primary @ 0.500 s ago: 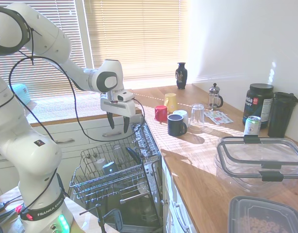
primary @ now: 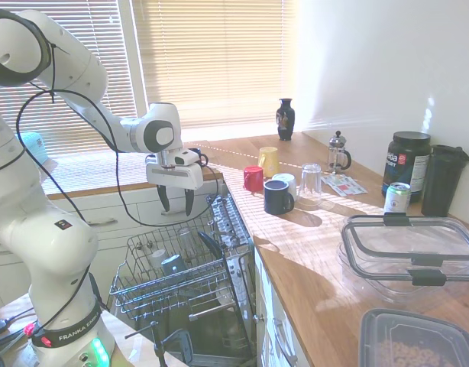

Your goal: Remove a mug cup out of the dishwasher

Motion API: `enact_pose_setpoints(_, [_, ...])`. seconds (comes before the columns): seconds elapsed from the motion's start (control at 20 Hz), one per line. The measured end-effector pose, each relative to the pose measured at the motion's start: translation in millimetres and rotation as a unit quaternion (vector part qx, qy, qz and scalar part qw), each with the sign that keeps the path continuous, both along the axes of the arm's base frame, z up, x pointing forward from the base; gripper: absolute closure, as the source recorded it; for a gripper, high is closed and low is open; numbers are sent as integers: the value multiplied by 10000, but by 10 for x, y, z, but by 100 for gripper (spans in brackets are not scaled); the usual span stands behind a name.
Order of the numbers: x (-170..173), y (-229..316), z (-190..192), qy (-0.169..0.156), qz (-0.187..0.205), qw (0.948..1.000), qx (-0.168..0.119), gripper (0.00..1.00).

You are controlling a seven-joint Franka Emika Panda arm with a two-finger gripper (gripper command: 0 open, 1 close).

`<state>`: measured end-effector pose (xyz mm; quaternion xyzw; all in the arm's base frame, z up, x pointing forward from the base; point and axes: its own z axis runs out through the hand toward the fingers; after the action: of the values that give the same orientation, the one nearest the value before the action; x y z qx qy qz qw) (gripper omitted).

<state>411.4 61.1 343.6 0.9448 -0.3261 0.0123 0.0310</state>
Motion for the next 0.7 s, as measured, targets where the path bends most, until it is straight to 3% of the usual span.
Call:
enact_pose_setpoints(0.2, [-32, 291, -381, 260, 592, 9973, -356, 0])
enact_pose_setpoints(0.5, [54, 679, -846, 575, 1287, 9864, -842, 0])
enact_pose_setpoints(0.7, [249, 835, -1104, 781, 1567, 9802, -926, 0])
